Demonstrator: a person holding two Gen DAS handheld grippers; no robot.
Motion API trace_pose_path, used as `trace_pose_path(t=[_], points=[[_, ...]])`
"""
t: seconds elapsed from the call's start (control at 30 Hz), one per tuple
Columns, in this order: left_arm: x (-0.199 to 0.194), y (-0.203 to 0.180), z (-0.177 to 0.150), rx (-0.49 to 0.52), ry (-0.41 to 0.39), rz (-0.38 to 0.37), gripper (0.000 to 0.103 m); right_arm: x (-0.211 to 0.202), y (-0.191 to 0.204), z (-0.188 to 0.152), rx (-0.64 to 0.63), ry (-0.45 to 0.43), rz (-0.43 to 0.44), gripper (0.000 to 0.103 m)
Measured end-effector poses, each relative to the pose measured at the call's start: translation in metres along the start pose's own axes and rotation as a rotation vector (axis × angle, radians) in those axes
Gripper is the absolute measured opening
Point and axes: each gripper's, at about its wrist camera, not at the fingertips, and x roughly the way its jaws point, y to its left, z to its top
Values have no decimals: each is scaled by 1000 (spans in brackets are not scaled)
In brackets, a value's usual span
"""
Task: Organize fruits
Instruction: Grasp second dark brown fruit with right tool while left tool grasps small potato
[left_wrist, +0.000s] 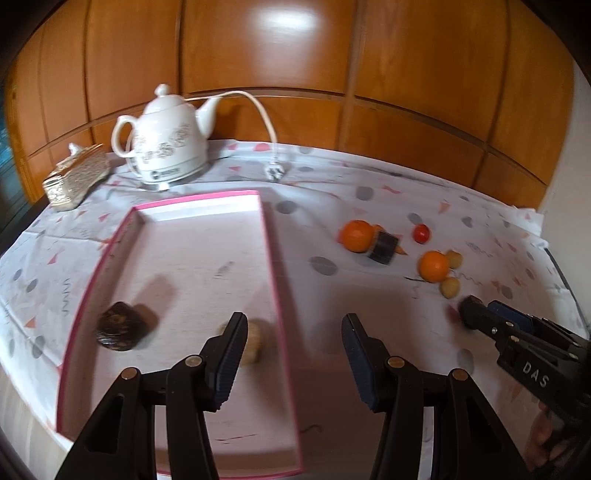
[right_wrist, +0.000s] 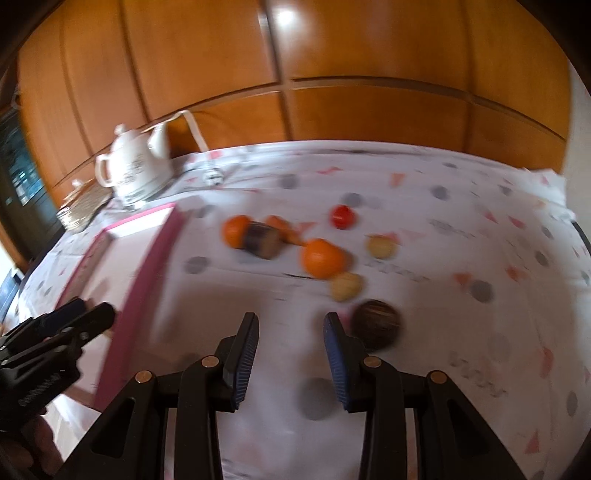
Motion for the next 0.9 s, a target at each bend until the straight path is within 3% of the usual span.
trace_pose_path(t=[0.27,0.67,0.9], points=[[14,-23,-1,39,41,-45,54,4,-46,-12,97,36,-71,37],[40,-45,8,44,93,-91,54,8,-49,-8,69,17,-84,39],[56,-73,16,85,117,-175,53,12,-61,-3,109,14,-90,40]])
